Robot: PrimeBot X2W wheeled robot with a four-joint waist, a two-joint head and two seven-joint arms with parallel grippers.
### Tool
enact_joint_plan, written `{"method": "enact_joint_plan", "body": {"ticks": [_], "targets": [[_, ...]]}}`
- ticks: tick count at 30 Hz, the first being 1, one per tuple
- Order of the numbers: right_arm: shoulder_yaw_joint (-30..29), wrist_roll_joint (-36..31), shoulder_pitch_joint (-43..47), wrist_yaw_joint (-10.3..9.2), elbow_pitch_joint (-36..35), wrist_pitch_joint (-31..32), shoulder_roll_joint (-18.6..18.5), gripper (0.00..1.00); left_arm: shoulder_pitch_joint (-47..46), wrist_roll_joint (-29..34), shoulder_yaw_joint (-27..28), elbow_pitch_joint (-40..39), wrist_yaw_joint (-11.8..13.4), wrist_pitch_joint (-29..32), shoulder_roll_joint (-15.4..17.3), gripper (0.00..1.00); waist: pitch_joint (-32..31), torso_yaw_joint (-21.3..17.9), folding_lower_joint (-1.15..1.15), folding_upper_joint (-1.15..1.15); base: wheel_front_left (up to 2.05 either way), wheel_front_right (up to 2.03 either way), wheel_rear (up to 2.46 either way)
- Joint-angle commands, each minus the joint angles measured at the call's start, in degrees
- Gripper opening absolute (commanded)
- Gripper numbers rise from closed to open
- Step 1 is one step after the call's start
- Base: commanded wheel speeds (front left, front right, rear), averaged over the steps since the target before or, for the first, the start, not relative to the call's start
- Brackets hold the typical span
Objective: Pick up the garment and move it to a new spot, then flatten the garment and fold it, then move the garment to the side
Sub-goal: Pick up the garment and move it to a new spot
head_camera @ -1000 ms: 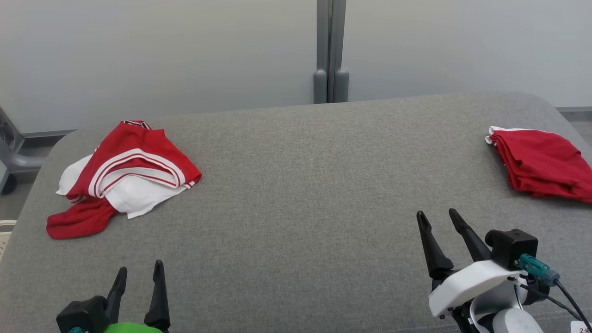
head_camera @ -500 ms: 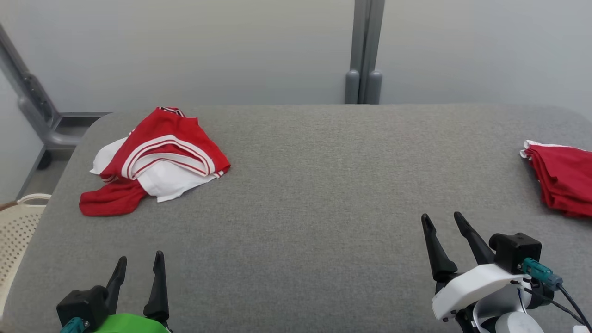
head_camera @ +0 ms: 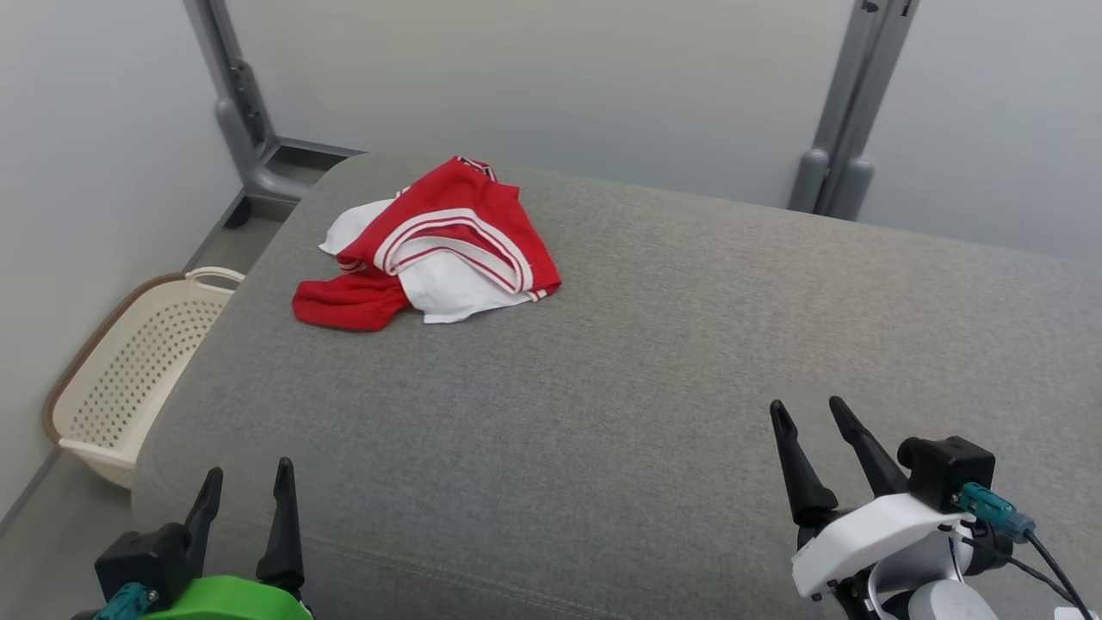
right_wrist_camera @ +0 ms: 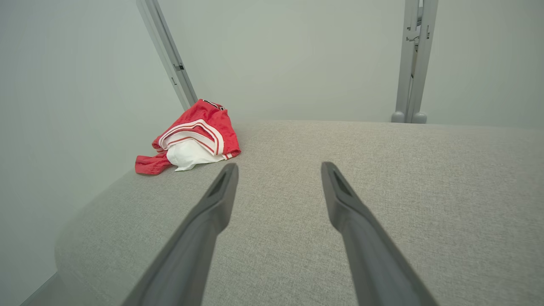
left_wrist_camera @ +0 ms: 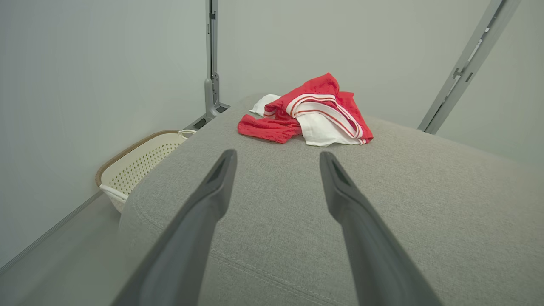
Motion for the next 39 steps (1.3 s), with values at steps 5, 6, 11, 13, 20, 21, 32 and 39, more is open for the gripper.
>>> {"method": "enact_joint_plan", "body": {"ticks": [5, 6, 11, 13, 20, 21, 32, 39], "targets": [[0.6, 0.7, -1.1, -0.04, 0.9, -0.9, -0.1, 1.00, -0.5, 0.2, 0.4, -0.4, 0.5, -0.3, 0.4, 1.00, 0.3, 6.4, 0.00, 0.00, 0.00, 0.00, 0.00], [0.6, 0.7, -1.2, -0.04, 1.0, -1.0, -0.1, 1.00, -0.4, 0.2, 0.5, -0.5, 0.5, -0.4, 0.4, 1.00, 0.3, 6.5, 0.00, 0.00, 0.00, 0.00, 0.00], [1.0, 1.1, -1.3, -0.04, 1.6, -1.1, -0.2, 1.00, -0.1, -0.1, 1.0, -0.8, 0.9, -0.6, 0.3, 1.00, 0.1, 6.0, 0.00, 0.00, 0.00, 0.00, 0.00], [0.7, 1.0, -1.3, -0.04, 1.8, -1.2, -0.2, 1.00, -0.3, 0.0, 1.1, -0.9, 1.3, -0.6, 0.1, 1.00, 0.1, 4.9, 0.00, 0.00, 0.00, 0.00, 0.00], [0.0, 0.5, -1.7, -0.04, 1.5, -0.9, -0.2, 1.00, -3.8, 0.4, 0.5, -0.8, 0.7, 0.6, -0.3, 1.00, 0.6, 1.3, 0.00, 0.00, 0.00, 0.00, 0.00], [-0.2, 0.4, -1.8, -0.04, 1.3, -0.8, -0.2, 1.00, -4.8, -0.2, 0.7, -0.7, 0.3, 0.9, -0.7, 1.00, 0.8, 0.8, 0.00, 0.00, 0.00, 0.00, 0.00], [-2.2, -0.3, -3.2, -0.04, 0.0, -0.6, -0.2, 1.00, -23.6, -2.8, 1.8, 6.8, -6.2, 8.7, -0.1, 1.00, 4.0, -6.6, 0.00, 0.00, 0.00, 0.00, 0.00], [-3.1, -0.9, -5.0, -0.03, -1.2, -0.5, -0.1, 1.00, -35.1, -4.8, 3.2, 16.2, -9.1, 16.0, 2.2, 1.00, 8.5, -11.4, 0.00, 0.00, 0.00, 0.00, 0.00]]}}
